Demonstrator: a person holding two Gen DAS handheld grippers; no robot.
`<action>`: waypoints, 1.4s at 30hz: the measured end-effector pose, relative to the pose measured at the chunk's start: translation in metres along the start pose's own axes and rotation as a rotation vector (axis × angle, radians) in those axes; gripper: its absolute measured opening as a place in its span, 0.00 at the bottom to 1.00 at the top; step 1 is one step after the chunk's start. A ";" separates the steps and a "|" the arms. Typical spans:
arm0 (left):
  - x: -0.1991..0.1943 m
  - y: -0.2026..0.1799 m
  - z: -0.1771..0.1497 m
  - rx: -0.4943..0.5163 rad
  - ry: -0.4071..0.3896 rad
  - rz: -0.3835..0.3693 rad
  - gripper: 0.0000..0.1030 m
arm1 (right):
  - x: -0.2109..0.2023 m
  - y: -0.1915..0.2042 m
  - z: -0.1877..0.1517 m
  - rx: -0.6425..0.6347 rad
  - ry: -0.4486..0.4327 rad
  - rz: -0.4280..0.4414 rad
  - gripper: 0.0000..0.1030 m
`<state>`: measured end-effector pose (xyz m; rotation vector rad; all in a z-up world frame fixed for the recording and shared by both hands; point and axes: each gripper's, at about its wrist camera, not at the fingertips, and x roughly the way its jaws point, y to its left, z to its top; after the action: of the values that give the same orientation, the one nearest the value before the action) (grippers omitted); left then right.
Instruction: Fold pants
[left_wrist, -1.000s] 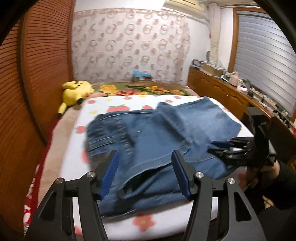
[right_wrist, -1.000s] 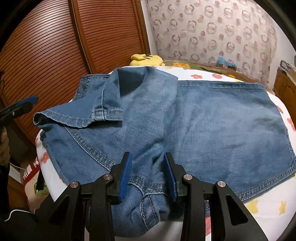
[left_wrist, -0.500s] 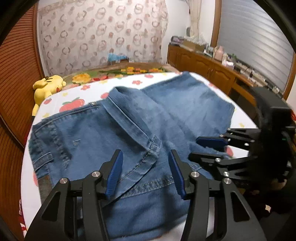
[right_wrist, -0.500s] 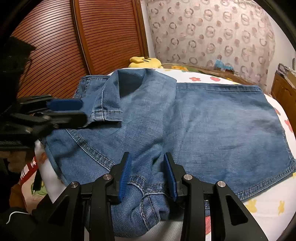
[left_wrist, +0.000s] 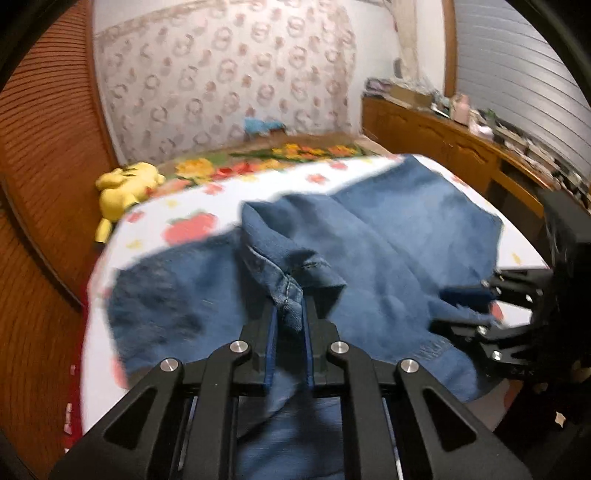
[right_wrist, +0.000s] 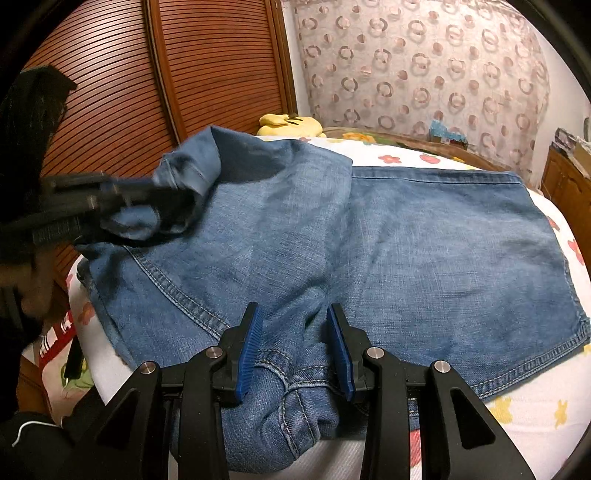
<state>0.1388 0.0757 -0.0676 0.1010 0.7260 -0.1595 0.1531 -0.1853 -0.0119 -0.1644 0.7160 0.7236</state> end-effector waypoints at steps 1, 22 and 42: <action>-0.005 0.011 0.003 -0.013 -0.011 0.018 0.13 | -0.001 0.000 -0.001 -0.001 0.000 0.000 0.37; -0.004 0.092 -0.008 -0.160 0.018 0.134 0.32 | -0.001 0.001 -0.003 -0.005 0.000 0.001 0.37; -0.006 0.059 -0.066 -0.172 0.079 -0.039 0.25 | -0.001 -0.001 -0.005 0.003 -0.001 0.003 0.37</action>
<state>0.1023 0.1435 -0.1107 -0.0713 0.8174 -0.1297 0.1508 -0.1880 -0.0150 -0.1604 0.7165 0.7259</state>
